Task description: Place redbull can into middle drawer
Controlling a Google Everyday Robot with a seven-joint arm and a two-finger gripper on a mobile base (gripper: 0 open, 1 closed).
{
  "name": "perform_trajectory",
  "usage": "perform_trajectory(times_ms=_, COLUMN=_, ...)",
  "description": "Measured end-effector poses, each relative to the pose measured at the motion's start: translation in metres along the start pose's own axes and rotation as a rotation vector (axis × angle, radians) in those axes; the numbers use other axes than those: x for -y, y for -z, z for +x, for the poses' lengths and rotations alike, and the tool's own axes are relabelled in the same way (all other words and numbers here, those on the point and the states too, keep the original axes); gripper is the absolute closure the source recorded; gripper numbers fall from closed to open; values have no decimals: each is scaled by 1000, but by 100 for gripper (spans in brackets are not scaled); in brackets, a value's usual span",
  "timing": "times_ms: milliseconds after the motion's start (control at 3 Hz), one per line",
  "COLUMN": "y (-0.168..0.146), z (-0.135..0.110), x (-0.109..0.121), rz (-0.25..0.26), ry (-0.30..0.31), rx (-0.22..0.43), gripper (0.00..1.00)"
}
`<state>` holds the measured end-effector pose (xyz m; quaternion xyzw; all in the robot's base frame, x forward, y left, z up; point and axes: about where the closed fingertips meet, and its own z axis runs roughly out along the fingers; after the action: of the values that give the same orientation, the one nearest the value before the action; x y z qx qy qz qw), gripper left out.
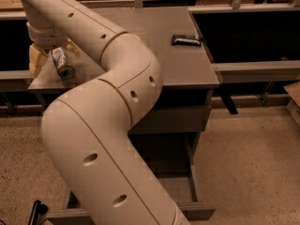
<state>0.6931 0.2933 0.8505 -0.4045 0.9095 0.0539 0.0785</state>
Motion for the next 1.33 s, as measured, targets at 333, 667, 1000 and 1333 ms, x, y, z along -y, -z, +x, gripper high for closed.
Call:
perform_trajectory(times_ms=333, y=-4, z=-3, x=-2, rz=17, ry=19, rx=-6, gripper=41)
perform_trajectory(times_ms=667, y=0, z=-5, x=-5, rz=-1, ry=83, rx=20, gripper=65)
perform_trajectory(times_ms=1000, y=2, z=-4, x=-9, rz=-32, ry=163, rx=35, gripper=88)
perform_trajectory(times_ms=1333, y=-1, z=5, x=-9, rz=-81, ry=255, rx=32, gripper=100)
